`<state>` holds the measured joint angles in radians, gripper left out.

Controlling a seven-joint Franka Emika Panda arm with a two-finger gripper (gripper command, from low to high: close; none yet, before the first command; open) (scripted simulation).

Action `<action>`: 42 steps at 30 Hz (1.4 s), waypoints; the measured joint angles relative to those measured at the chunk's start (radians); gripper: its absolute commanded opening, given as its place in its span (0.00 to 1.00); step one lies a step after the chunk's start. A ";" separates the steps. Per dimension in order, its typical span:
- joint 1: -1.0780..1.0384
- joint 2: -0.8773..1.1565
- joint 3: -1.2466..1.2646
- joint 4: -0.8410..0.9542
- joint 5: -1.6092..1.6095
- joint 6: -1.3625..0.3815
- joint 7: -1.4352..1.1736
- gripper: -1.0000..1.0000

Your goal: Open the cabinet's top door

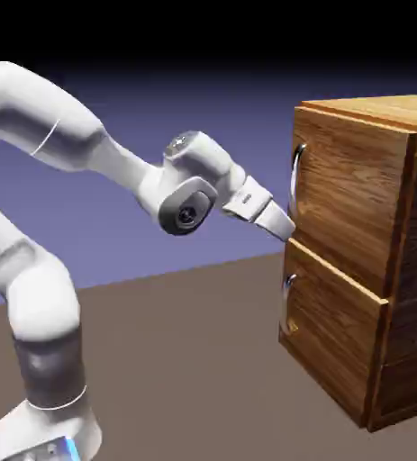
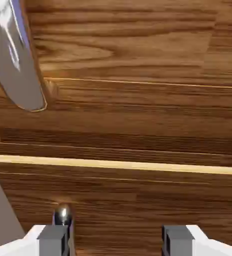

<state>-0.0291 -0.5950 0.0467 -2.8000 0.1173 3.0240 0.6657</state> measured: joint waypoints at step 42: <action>-0.639 -0.389 0.728 0.156 1.827 -0.202 -1.172 0.50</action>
<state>-0.6682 -0.9835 0.7746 -2.6444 1.9442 2.8224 -0.5068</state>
